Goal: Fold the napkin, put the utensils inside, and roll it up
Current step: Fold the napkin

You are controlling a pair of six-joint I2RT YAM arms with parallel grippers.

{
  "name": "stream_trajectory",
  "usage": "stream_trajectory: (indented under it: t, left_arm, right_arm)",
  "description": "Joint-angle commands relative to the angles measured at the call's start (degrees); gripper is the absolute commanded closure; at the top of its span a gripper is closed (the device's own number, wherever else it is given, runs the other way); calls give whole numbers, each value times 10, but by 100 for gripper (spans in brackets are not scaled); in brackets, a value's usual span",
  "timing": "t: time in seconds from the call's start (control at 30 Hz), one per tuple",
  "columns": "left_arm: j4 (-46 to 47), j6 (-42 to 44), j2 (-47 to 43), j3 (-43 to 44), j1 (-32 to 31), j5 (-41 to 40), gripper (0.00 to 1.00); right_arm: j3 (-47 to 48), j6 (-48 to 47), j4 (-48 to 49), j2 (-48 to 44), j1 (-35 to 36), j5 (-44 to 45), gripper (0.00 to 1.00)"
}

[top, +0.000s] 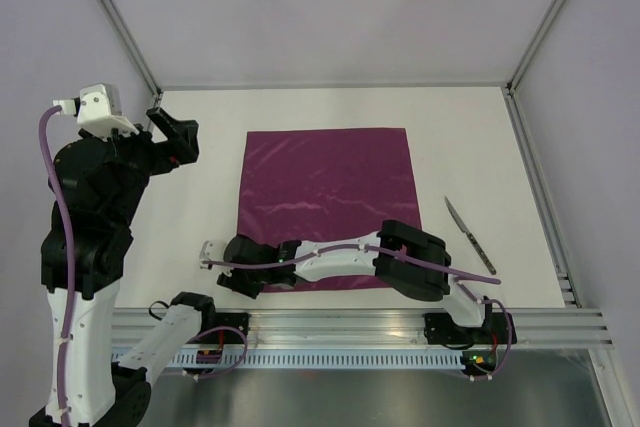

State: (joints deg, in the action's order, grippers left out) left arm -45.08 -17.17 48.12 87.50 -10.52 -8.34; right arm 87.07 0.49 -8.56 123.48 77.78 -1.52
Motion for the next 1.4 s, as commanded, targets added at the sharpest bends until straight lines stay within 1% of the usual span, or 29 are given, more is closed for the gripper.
stream_trajectory:
  t: [0.0, 0.27, 0.77, 0.87, 0.9, 1.07, 1.1, 1.17, 1.2, 1.37]
  left_arm:
    - [-11, -8, 1, 15, -1, -8, 0]
    - [-19, -2, -6, 11, -1, -19, 0]
    - [-20, -1, -14, -4, -1, -24, 0]
    - [-19, -1, -15, -8, -2, -25, 0]
    - [-19, -1, -16, -8, -2, -26, 0]
    - [-19, -2, -15, -10, -2, -25, 0]
    - [-19, -2, -14, -12, -1, -24, 0]
    - [-17, -1, -14, -13, -1, -24, 0]
    - [-17, -1, -14, -13, -2, -25, 0]
    - [-16, -2, -18, -15, -1, -25, 0]
  right_arm:
    - [36, 15, 21, 14, 8, 12, 53]
    - [57, 13, 16, 38, 18, 36, 54]
    - [46, 0, 16, 68, 18, 61, 54]
    - [44, -1, 16, 70, 19, 67, 58]
    - [44, -1, 15, 70, 19, 67, 62]
    - [43, 0, 15, 69, 18, 71, 72]
    - [43, -1, 15, 69, 19, 73, 77]
    - [44, -15, 14, 62, 19, 73, 80]
    - [45, -15, 12, 61, 19, 71, 84]
    - [54, -20, 6, 44, 19, 67, 92]
